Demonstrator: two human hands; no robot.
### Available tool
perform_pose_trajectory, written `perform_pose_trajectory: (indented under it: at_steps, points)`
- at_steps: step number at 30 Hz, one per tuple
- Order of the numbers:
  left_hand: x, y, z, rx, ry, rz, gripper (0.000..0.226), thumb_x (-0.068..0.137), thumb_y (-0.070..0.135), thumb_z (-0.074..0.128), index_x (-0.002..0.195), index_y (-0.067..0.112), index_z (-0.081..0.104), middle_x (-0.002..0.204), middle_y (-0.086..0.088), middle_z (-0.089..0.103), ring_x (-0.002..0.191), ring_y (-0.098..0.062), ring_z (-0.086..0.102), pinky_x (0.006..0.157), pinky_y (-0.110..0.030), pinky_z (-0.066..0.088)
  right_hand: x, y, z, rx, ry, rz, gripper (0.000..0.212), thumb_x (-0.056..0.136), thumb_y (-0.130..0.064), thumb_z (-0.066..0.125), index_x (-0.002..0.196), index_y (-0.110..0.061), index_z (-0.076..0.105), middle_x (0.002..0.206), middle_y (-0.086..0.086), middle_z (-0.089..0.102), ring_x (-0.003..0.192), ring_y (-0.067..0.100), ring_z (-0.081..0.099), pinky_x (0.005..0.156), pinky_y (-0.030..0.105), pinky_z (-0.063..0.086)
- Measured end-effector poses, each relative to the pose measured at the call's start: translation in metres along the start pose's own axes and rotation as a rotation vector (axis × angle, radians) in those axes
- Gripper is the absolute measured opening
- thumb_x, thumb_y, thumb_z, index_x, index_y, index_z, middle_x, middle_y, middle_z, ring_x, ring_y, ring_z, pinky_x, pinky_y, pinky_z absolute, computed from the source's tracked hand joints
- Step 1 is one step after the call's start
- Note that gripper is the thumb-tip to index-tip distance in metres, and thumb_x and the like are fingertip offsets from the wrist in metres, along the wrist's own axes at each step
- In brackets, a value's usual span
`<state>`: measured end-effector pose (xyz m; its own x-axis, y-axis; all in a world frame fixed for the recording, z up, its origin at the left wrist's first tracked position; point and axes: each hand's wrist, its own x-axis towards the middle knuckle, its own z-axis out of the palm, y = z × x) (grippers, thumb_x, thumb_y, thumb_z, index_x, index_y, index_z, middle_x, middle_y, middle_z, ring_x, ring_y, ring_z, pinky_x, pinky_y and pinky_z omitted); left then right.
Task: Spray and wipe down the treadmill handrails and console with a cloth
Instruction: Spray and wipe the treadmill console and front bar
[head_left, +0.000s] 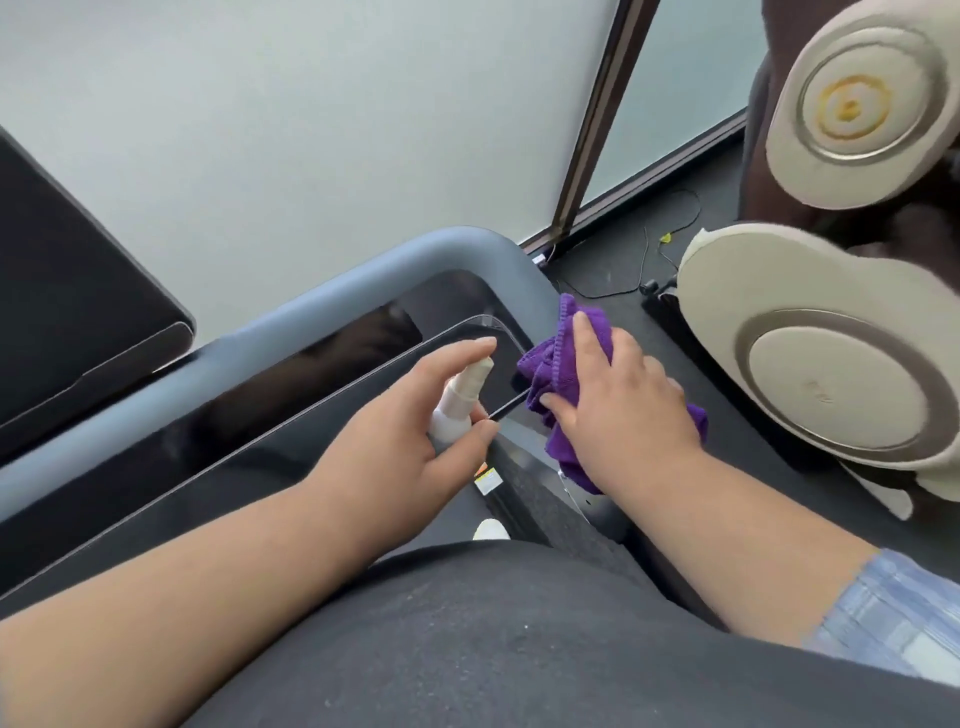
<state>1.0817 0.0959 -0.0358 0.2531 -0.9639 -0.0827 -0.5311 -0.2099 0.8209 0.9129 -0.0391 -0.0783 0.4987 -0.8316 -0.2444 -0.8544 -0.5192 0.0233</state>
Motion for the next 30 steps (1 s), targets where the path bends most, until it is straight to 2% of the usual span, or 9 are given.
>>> perform_pose_trajectory:
  at_steps: [5,9,12,18,20,24,28,30]
  points:
    - [-0.001,-0.002,-0.008,-0.049,0.065,-0.067,0.061,0.088,0.031,0.064,0.124,0.07,0.033,0.093,0.018,0.064,0.076,-0.012,0.063,0.076,-0.03,0.051,0.046,-0.026,-0.009,0.002,0.009,-0.058,0.086,0.096,-0.064,0.041,0.16,-0.022,0.001,0.155,0.017,0.026,0.123,0.034,0.048,0.095,0.045,0.044]
    - [-0.01,-0.004,-0.01,-0.037,0.11,-0.122,0.062,0.09,0.031,0.065,0.123,0.071,0.032,0.094,0.019,0.063,0.076,-0.01,0.061,0.075,-0.026,0.048,0.097,-0.055,-0.022,0.024,0.037,-0.138,0.083,0.098,-0.06,0.045,0.16,-0.023,0.005,0.158,0.018,0.021,0.128,0.038,0.044,0.1,0.048,0.041]
    - [-0.017,-0.003,-0.009,-0.036,0.14,-0.159,0.063,0.088,0.029,0.064,0.123,0.071,0.033,0.094,0.019,0.063,0.075,-0.009,0.061,0.075,-0.025,0.047,0.126,-0.074,-0.028,-0.003,0.053,-0.29,0.078,0.099,-0.055,0.048,0.159,-0.024,0.009,0.16,0.015,0.019,0.133,0.038,0.038,0.107,0.049,0.034]
    - [-0.025,0.001,-0.008,-0.021,0.18,-0.189,0.061,0.087,0.031,0.063,0.123,0.071,0.033,0.095,0.017,0.064,0.075,-0.009,0.061,0.074,-0.024,0.046,0.148,-0.098,-0.037,-0.101,0.056,-0.716,0.078,0.097,-0.055,0.05,0.159,-0.031,0.011,0.166,0.007,0.017,0.149,0.031,0.02,0.121,0.046,0.018]
    - [-0.025,0.005,-0.006,-0.014,0.184,-0.185,0.062,0.088,0.03,0.063,0.122,0.073,0.032,0.095,0.017,0.064,0.077,-0.009,0.06,0.075,-0.024,0.046,0.146,-0.104,-0.038,-0.109,0.042,-0.772,0.079,0.096,-0.058,0.051,0.159,-0.034,0.01,0.166,0.005,0.016,0.151,0.03,0.016,0.122,0.046,0.014]
    - [-0.021,0.01,-0.003,0.003,0.174,-0.177,0.064,0.089,0.029,0.064,0.119,0.075,0.031,0.095,0.019,0.063,0.077,-0.008,0.061,0.076,-0.023,0.047,0.14,-0.098,-0.039,-0.038,0.026,-0.668,0.083,0.093,-0.058,0.055,0.159,-0.036,0.01,0.165,0.003,0.016,0.149,0.03,0.019,0.121,0.046,0.017]
    - [-0.01,0.015,-0.002,0.019,0.156,-0.201,0.062,0.091,0.029,0.064,0.119,0.075,0.032,0.094,0.016,0.064,0.072,-0.011,0.061,0.076,-0.039,0.056,0.116,-0.061,-0.034,0.113,0.006,-0.345,0.082,0.093,-0.054,0.058,0.159,-0.035,0.012,0.162,0.008,0.018,0.136,0.037,0.034,0.11,0.05,0.032]
    - [0.0,0.021,-0.001,0.064,0.145,-0.199,0.061,0.091,0.032,0.063,0.118,0.076,0.03,0.095,0.016,0.064,0.073,-0.009,0.061,0.076,-0.038,0.056,0.093,-0.042,-0.028,0.161,-0.02,-0.25,0.082,0.093,-0.057,0.057,0.158,-0.035,0.011,0.161,0.009,0.018,0.13,0.04,0.04,0.105,0.051,0.038]
